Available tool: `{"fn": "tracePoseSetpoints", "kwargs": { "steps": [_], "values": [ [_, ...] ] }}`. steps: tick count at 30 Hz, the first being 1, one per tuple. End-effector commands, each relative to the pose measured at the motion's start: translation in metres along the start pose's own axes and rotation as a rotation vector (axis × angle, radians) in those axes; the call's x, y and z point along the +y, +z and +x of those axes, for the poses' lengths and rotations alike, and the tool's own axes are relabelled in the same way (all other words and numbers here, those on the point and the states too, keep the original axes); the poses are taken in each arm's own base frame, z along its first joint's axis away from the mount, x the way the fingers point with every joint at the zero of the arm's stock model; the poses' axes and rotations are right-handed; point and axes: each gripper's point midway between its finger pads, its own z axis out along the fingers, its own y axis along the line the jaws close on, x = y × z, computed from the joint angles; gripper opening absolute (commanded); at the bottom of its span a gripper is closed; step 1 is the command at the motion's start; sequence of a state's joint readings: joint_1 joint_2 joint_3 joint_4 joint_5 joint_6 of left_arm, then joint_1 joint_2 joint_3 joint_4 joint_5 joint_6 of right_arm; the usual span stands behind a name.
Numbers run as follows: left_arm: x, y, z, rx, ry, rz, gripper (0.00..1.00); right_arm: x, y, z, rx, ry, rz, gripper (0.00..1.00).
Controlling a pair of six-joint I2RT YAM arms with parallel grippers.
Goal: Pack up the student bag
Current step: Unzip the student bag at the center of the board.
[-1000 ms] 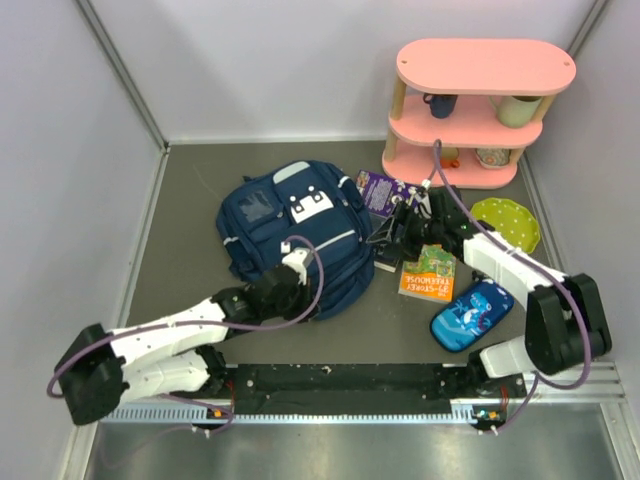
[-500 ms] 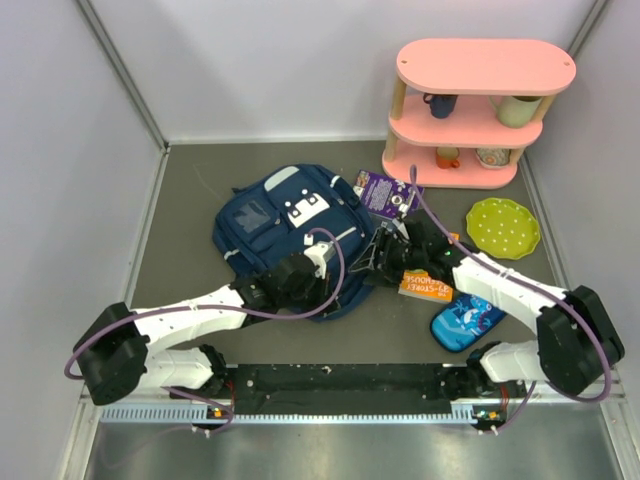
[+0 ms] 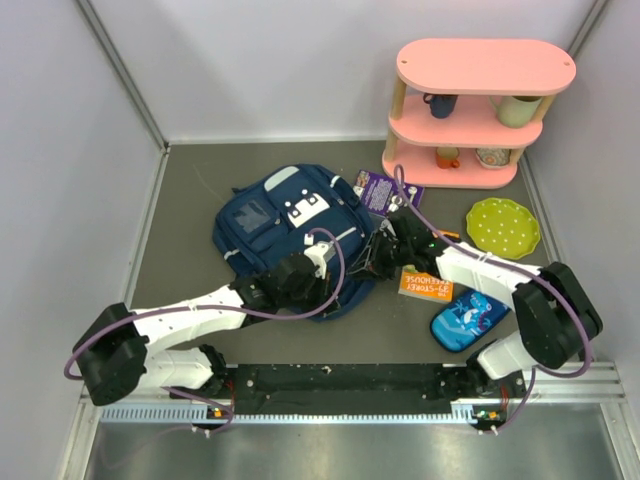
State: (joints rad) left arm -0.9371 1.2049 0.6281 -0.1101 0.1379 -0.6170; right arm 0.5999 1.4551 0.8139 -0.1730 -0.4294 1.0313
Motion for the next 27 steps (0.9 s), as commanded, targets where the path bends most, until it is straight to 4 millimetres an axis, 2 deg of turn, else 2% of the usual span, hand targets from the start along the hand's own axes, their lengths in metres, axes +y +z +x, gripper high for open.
{"fn": "tracePoseSetpoints", "kwargs": {
  "steps": [1,4,7,9,12,13,16,19,27],
  "values": [
    [-0.031,-0.009,-0.03,-0.11,0.057,0.119,0.0,0.022,0.001,-0.015,-0.049,-0.048,-0.041,0.14],
    [-0.03,-0.01,-0.029,-0.114,0.062,0.116,0.0,0.021,0.001,-0.016,-0.05,-0.056,-0.033,0.0],
    [-0.026,-0.012,-0.03,-0.127,0.061,0.095,0.0,0.018,-0.002,-0.02,-0.073,-0.078,-0.008,0.0],
    [-0.019,-0.013,-0.025,-0.115,0.052,0.062,0.0,0.016,-0.009,-0.03,-0.116,-0.081,0.015,0.0],
    [0.002,-0.017,-0.016,-0.109,0.031,-0.027,0.0,0.019,-0.017,-0.044,-0.142,-0.092,-0.002,0.0],
    [0.009,-0.019,-0.011,-0.108,0.031,-0.046,0.0,0.016,-0.021,-0.056,-0.161,-0.077,-0.003,0.0],
    [0.033,-0.029,0.0,-0.107,0.009,-0.153,0.0,0.013,-0.029,-0.074,-0.177,-0.079,-0.013,0.0],
    [0.05,-0.041,0.009,-0.11,-0.003,-0.217,0.0,0.021,-0.04,-0.088,-0.225,-0.114,-0.01,0.0],
    [0.088,-0.065,0.026,-0.139,-0.087,-0.39,0.0,0.026,-0.05,-0.096,-0.249,-0.121,-0.026,0.0]
  ]
}}
